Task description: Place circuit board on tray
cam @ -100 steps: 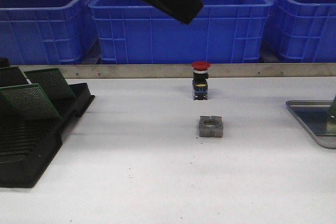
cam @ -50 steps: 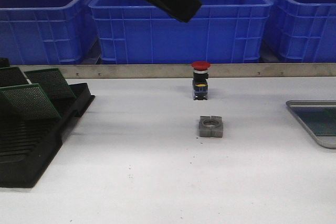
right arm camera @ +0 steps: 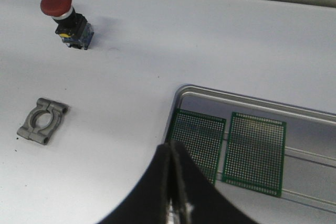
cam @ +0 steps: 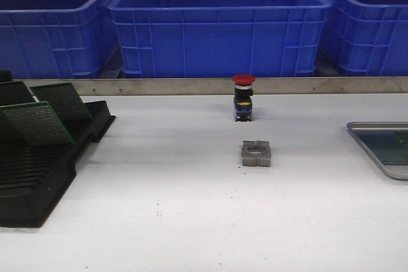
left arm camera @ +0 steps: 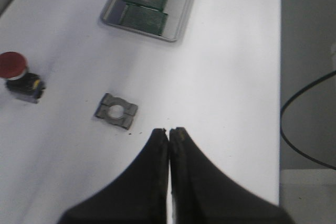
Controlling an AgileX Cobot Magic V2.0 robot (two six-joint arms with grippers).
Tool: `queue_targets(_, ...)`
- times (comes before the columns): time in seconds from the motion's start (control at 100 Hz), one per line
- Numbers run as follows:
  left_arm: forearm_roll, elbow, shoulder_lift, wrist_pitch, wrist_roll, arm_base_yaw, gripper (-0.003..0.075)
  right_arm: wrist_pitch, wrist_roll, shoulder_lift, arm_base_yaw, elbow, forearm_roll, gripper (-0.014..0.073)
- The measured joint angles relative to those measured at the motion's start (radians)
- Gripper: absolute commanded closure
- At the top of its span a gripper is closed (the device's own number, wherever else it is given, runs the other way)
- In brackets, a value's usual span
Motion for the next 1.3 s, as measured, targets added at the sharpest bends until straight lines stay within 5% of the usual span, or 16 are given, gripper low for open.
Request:
queue_targets(0.34,0.0,0.126,-0.208,-0.225,-0.061,0.169,0.0738,-0.088,0.0,-0.143,0.056,0.056,-0.001,0.0653)
queue_targets(0.85,-0.14,0.632,-0.699,-0.784,-0.068,0.178,0.0737,-0.41,-0.006,-0.581,0.239,0.341,0.008,0.0653)
queue_targets(1.3,-0.167,0.952,-1.092,-0.832,-0.07,0.178,0.0737,-0.413,-0.007,-0.966,0.241,0.543,0.008,0.0651)
